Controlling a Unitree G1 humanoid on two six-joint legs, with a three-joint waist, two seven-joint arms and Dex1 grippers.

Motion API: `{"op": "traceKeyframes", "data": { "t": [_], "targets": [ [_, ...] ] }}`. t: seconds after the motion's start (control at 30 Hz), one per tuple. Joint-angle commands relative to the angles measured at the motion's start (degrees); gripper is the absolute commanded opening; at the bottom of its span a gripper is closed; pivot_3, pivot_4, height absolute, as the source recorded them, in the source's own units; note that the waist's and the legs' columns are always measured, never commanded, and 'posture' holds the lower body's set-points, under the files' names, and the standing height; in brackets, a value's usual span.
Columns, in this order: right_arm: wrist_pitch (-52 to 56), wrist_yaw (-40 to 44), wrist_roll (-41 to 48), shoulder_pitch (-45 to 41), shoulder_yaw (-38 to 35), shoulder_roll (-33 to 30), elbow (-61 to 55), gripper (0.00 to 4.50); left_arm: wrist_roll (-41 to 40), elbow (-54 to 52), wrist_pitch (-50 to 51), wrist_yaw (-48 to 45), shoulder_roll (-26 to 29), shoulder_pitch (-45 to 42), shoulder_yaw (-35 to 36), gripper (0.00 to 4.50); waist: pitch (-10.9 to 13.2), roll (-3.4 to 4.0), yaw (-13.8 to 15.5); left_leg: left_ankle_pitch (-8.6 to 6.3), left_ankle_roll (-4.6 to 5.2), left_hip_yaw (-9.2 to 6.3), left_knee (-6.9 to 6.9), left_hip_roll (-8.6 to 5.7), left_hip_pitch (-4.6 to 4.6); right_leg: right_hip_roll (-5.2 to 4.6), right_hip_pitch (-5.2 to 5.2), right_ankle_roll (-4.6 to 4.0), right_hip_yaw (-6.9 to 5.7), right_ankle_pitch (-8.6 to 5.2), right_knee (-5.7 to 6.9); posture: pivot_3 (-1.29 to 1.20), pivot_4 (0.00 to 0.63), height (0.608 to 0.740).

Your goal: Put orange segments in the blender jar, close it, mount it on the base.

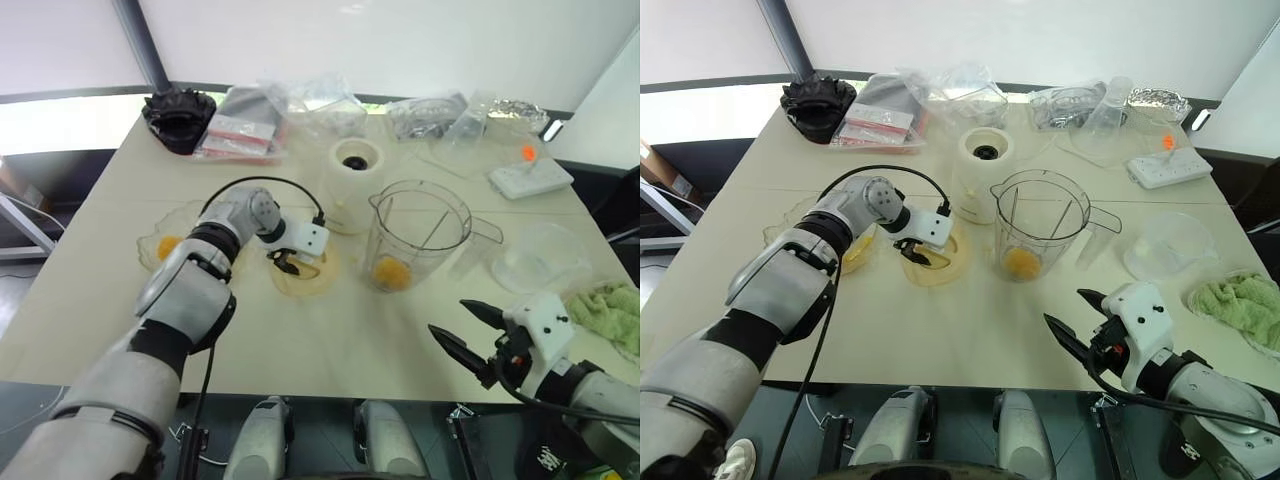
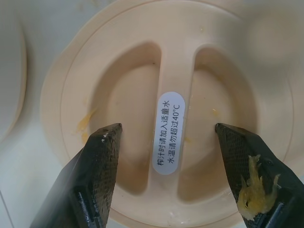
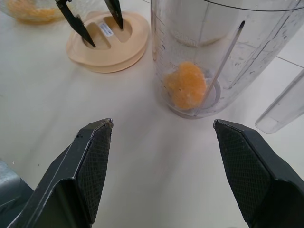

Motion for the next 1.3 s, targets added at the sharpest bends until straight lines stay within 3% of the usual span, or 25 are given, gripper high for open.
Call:
{"op": "traceKeyframes", "data": {
  "t": [0.03, 0.13, 0.23, 0.3, 0.57, 0.87, 1.3],
  "targets": [
    [-1.1, -0.6, -0.5, 0.6, -2.0, 0.9, -2.4, 3.56, 2.6, 0.7, 1.3, 1.1, -0.9, 1.4, -1.7, 3.28, 0.0, 0.0, 0.0, 0.0, 0.0, 0.0, 0.0, 0.01, 0.04, 0.0, 0.04, 0.0, 0.0, 0.0, 0.01, 0.0, 0.15, 0.74],
    [-1.3, -0.9, -1.0, 1.1, -2.1, 1.5, -2.7, 3.56, 3.2, 0.8, 1.6, 1.5, -1.0, 1.8, -1.8, 2.36, -0.1, 0.06, 0.0, 0.0, -0.01, -0.01, 0.0, 0.02, 0.23, -0.02, 0.27, 0.0, -0.01, -0.01, -0.01, 0.0, 0.15, 0.74],
    [-1.6, -1.1, -1.7, 1.5, -1.8, 1.9, -2.8, 3.56, 2.9, 0.8, 1.7, 0.9, -1.1, 1.7, -1.3, 0.89, -0.2, 0.06, 0.0, -0.01, -0.01, -0.13, 0.0, 0.06, 0.3, -0.03, 0.33, 0.04, -0.01, -0.04, -0.04, 0.0, 0.15, 0.74],
    [-1.7, -1.4, -2.2, 1.3, -1.6, 2.2, -2.7, 3.56, 2.5, 0.7, 1.8, 0.3, -1.2, 1.6, -0.8, 0.23, -0.5, 0.25, 0.0, -0.01, -0.02, -0.15, 0.0, 0.06, 0.37, -0.04, 0.41, 0.03, 0.0, -0.04, -0.08, 0.0, 0.15, 0.74],
    [-2.8, -3.4, -5.5, -2.2, -0.1, 4.2, 0.6, 3.56, -1.2, 0.5, 4.7, -3.2, -0.9, 0.2, 3.7, 0.23, -0.5, 0.25, 0.0, -0.01, -0.02, -0.16, -0.01, 0.04, 0.28, -0.05, 0.31, 0.01, -0.03, -0.02, -0.07, 0.0, 0.15, 0.74],
    [-6.6, -8.9, -12.3, -8.3, 2.9, 10.8, 8.7, 3.56, -9.9, -1.5, 6.3, -16.3, 1.5, -4.5, 12.8, 0.23, -0.5, 0.16, 0.0, 0.0, 0.0, -0.06, 0.0, -0.07, -0.41, -0.01, -0.33, -0.05, -0.1, 0.02, -0.02, 0.0, 0.15, 0.74],
    [-9.2, -16.5, -21.0, -21.4, 9.8, 17.8, 18.4, 3.56, -14.8, -4.8, 3.7, -22.6, 7.0, -4.6, 16.7, 0.23, -0.5, 0.17, -0.1, 0.0, 0.01, -0.09, 0.01, -0.06, -0.37, 0.04, -0.33, -0.06, -0.11, 0.03, 0.07, 0.0, 0.15, 0.74]
  ]
}}
